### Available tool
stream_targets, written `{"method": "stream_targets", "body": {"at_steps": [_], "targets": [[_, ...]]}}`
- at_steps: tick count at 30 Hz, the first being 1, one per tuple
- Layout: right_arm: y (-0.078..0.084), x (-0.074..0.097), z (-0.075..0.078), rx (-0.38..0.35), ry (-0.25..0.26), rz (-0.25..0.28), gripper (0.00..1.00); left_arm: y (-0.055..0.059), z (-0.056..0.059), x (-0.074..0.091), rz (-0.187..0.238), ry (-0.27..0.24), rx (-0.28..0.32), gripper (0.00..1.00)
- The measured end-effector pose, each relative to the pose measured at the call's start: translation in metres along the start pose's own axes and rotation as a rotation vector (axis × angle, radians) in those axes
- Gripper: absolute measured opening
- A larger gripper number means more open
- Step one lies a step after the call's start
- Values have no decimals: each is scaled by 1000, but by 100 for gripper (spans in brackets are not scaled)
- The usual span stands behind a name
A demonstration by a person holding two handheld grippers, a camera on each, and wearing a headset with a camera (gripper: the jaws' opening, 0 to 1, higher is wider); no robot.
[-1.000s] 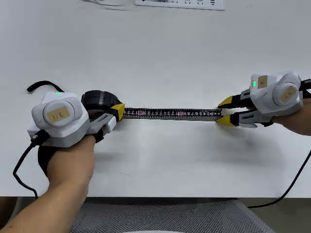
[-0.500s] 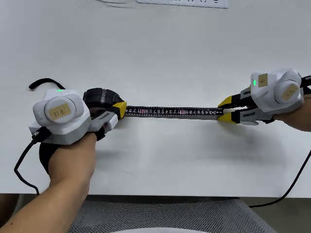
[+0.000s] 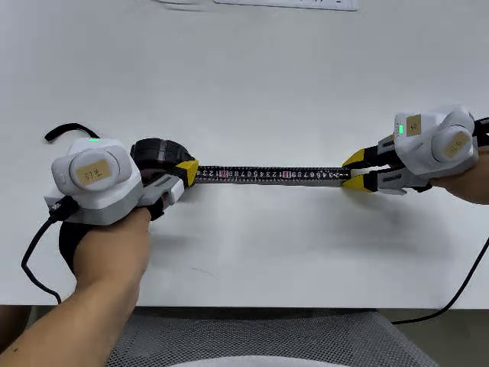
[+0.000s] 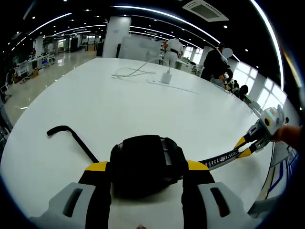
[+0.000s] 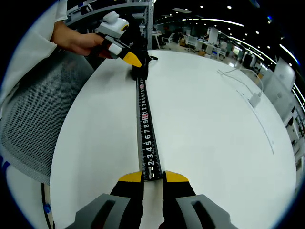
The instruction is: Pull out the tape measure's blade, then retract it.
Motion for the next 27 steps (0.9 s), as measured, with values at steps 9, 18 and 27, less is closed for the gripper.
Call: {"method": "stream_targets", "body": {"at_steps": [9, 18, 27], "targets": [[-4, -2, -1, 7, -1, 3, 11, 0, -1, 0, 1, 6, 7, 55], [-9, -5, 0, 7, -2, 15, 10, 1, -2, 0, 2, 14, 24, 56], [-19, -13, 2, 11, -8, 31, 10, 1, -3, 1, 1, 21, 39, 56]]}}
Point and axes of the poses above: the centre of the closed fingertips' face, and the gripper's own axes: x roughly backward along the fingers, z roughly to its right, y roughly out of its underside, the point moved 8 cm from there along x, roughly backward along the fingers, and after that the axes turned 2 degrees about y, right-handed, at the moved point
